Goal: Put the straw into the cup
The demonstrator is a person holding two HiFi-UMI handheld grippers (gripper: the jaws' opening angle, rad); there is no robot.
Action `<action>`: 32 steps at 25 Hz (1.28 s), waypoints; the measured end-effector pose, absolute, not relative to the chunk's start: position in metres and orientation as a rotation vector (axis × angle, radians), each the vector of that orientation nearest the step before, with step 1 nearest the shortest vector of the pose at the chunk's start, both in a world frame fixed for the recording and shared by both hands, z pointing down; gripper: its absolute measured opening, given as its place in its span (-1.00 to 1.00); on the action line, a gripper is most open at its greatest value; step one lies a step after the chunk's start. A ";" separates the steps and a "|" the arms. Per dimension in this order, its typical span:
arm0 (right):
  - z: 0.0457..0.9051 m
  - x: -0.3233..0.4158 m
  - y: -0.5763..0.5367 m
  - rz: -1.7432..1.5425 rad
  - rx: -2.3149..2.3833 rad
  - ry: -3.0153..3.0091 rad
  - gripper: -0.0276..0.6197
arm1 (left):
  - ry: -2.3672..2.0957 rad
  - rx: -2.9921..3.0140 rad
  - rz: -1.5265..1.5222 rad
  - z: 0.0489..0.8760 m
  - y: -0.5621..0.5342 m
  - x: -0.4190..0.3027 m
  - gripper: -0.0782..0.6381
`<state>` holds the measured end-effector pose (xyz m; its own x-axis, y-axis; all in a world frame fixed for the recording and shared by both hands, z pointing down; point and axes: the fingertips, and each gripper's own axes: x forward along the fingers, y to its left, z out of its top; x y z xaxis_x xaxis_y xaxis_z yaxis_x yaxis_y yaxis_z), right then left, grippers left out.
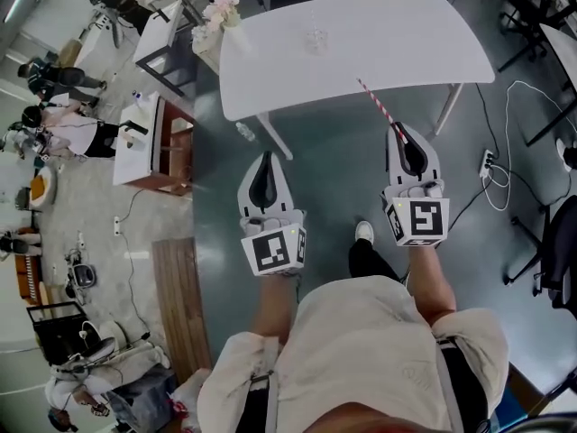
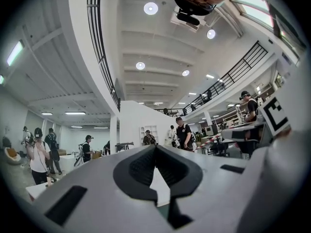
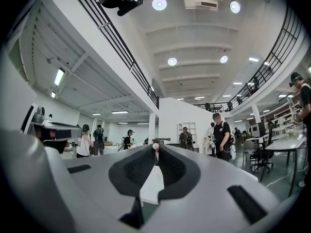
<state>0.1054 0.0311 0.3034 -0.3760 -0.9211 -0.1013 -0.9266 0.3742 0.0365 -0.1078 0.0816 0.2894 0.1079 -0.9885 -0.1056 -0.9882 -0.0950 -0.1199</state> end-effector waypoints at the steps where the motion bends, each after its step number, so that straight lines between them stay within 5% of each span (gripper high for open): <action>1: 0.304 0.112 0.018 0.125 -1.714 2.554 -0.84 | 1.997 -2.212 0.000 0.287 0.070 -0.101 -0.77; 16: 0.315 0.156 -0.095 0.059 -1.630 2.577 -0.85 | 2.000 -2.167 -0.044 0.283 -0.032 -0.045 -0.77; 32: 0.327 0.118 -0.195 0.097 -1.695 2.623 -0.84 | 2.023 -2.221 0.011 0.309 -0.138 -0.086 -0.77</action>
